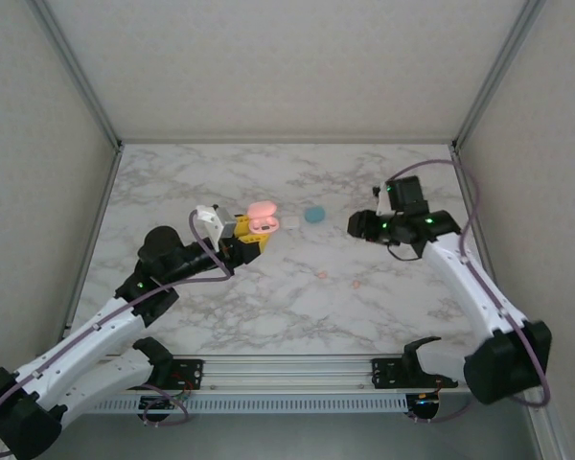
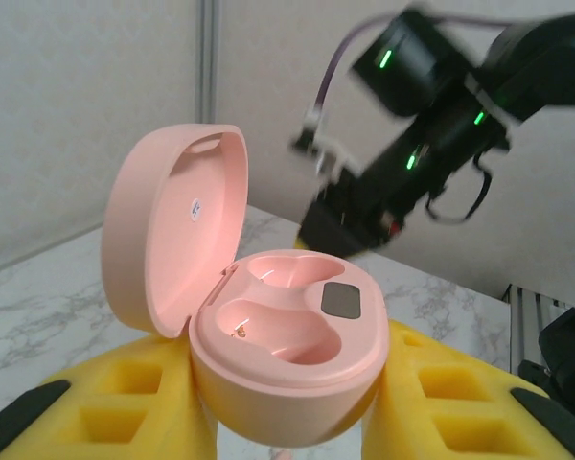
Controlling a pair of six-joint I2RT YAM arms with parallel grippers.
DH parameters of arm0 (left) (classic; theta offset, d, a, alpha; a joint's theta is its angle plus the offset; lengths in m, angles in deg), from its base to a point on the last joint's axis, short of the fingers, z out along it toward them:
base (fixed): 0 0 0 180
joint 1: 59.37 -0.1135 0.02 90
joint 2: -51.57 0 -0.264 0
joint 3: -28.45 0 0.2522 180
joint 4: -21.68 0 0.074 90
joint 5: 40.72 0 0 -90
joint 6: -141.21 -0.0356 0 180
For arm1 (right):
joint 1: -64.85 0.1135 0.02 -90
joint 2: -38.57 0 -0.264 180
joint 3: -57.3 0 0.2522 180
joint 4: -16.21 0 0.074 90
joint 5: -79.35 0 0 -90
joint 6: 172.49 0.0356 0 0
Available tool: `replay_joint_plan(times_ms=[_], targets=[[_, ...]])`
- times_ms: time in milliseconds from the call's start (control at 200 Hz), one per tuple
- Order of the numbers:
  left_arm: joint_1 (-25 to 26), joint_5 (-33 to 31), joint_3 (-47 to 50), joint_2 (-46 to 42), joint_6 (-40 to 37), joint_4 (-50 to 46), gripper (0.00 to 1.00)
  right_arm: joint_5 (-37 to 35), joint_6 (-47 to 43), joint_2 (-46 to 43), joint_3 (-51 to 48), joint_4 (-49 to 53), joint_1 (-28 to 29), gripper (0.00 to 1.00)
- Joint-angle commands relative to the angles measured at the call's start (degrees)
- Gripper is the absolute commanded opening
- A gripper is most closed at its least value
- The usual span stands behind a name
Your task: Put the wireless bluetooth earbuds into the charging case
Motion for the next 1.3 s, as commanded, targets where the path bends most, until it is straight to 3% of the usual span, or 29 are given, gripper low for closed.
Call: replay_joint_plan(times_ms=[0, 355, 1296], targets=[[0.4, -1.6, 0.8, -1.6, 0.7, 0.1, 0.28, -2.4, 3.6, 0.8, -4.1, 4.5, -0.1, 0.46], [0.4, -1.5, 0.2, -0.5, 0.4, -0.3, 0.28, -0.1, 8.0, 3.4, -16.3, -2.3, -0.1, 0.41], [0.5, -1.4, -1.0, 0.9, 0.0, -2.3, 0.29, 3.2, 8.1, 15.5, -16.9, -9.3, 1.8, 0.4]])
